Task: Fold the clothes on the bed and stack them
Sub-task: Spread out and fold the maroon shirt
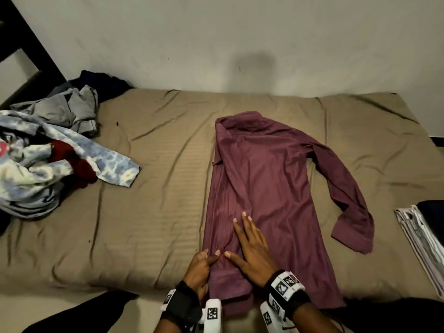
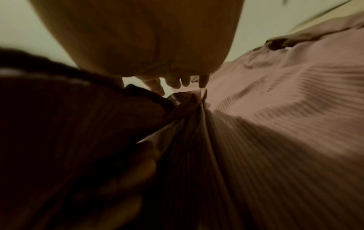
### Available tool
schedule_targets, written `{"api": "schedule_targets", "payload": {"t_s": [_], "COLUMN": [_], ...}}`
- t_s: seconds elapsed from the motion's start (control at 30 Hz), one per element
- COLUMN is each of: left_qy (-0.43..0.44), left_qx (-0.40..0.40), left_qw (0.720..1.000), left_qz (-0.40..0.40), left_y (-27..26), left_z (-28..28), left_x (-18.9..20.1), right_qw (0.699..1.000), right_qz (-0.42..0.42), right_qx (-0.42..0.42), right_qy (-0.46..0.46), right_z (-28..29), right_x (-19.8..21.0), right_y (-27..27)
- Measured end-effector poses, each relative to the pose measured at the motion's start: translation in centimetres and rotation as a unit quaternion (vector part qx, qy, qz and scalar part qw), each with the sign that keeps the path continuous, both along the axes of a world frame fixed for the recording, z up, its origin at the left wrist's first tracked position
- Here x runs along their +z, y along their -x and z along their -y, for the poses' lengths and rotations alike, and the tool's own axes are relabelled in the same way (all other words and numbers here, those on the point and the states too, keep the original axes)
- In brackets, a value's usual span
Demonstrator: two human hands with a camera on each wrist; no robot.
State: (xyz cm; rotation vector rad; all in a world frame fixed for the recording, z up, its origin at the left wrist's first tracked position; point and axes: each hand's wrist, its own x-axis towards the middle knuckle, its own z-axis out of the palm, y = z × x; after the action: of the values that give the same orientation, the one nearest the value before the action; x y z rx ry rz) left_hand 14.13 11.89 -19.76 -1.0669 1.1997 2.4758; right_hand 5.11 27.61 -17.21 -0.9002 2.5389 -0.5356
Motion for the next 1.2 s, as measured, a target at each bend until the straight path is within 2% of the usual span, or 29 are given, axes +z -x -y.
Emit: {"api": "schedule_targets", "payload": {"t_s": [0.07, 0.13, 0.17, 0.27, 0.33, 0.4, 0.43, 0.53, 0.6, 0.67, 0.7, 0.77, 0.8, 0.87, 0.9, 0.93, 0.97, 1.0, 1.1, 1.2], "left_qy": [0.064, 0.214, 0.292, 0.503, 0.541, 0.547, 0.558, 0.63, 0.658, 0.661, 0.669, 0.692, 0.707, 0.739, 0.746, 0.754, 0.754, 0.75, 0.723, 0.676], "left_qx": [0.0, -0.052, -0.106, -0.21, -0.239, -0.269, -0.294, -0.353, -0.351, -0.328, -0.307, -0.244, -0.232, -0.287, -0.317, -0.338, -0.357, -0.362, -0.34, -0.298], "left_qw": [0.997, 0.973, 0.947, 0.826, 0.787, 0.768, 0.747, 0.647, 0.618, 0.63, 0.641, 0.666, 0.663, 0.609, 0.585, 0.563, 0.552, 0.553, 0.594, 0.666], "left_qz": [0.041, 0.071, 0.077, 0.144, 0.175, 0.198, 0.211, 0.245, 0.249, 0.241, 0.218, 0.133, 0.075, -0.013, -0.025, -0.018, 0.009, 0.04, 0.094, 0.098], "left_y": [-0.6, -0.9, -0.9, -1.3, -1.7, -2.2, -2.3, -2.6, -3.1, -3.9, -4.4, -4.8, -4.8, -4.2, -3.7, -3.1, -2.5, -2.0, -0.8, -0.6], "left_z": [0.2, 0.5, 0.6, 0.7, 0.7, 0.4, 0.2, -0.1, -0.3, -0.1, -0.1, 0.1, 0.0, -1.1, -1.7, -2.3, -2.8, -3.2, -3.3, -2.8], "left_x": [-1.1, -2.2, -2.4, -1.6, -1.2, -1.3, -1.0, -0.2, 0.7, 1.1, 1.2, 1.0, 0.8, 0.5, 0.3, 0.1, 0.2, 0.2, 0.6, 1.1], "right_qw": [1.0, 0.997, 0.994, 0.987, 0.986, 0.985, 0.985, 0.982, 0.984, 0.995, 0.999, 0.986, 0.969, 0.925, 0.908, 0.898, 0.891, 0.887, 0.87, 0.845], "right_qz": [0.008, 0.032, 0.032, 0.008, -0.004, -0.022, -0.027, -0.031, -0.025, 0.0, 0.008, -0.007, -0.032, -0.067, -0.053, -0.027, 0.007, 0.037, 0.072, 0.105], "right_qx": [0.004, 0.024, 0.041, 0.083, 0.096, 0.107, 0.109, 0.108, 0.095, 0.048, -0.006, -0.16, -0.241, -0.374, -0.413, -0.435, -0.446, -0.451, -0.486, -0.524], "right_qy": [-0.018, -0.066, -0.092, -0.136, -0.134, -0.134, -0.135, -0.154, -0.145, -0.092, -0.044, 0.043, 0.049, -0.002, -0.037, -0.067, -0.09, -0.097, -0.047, -0.002], "right_z": [1.0, 1.6, 1.7, 1.3, 0.7, 0.5, 0.5, 0.9, 0.7, -0.3, -1.4, -5.2, -7.6, -13.3, -15.8, -17.7, -18.9, -19.6, -20.2, -20.3], "right_x": [-0.7, -2.3, -3.2, -4.7, -4.9, -5.4, -5.6, -5.5, -4.5, -3.5, -2.9, -2.5, -2.6, -3.0, -3.3, -3.4, -3.4, -3.4, -4.2, -4.1], "right_y": [0.7, 1.2, 1.3, 1.6, 1.6, 1.7, 1.7, 1.7, 1.5, 1.2, 0.7, -0.4, -0.9, -1.6, -1.7, -1.6, -1.5, -1.4, -0.8, -0.3]}}
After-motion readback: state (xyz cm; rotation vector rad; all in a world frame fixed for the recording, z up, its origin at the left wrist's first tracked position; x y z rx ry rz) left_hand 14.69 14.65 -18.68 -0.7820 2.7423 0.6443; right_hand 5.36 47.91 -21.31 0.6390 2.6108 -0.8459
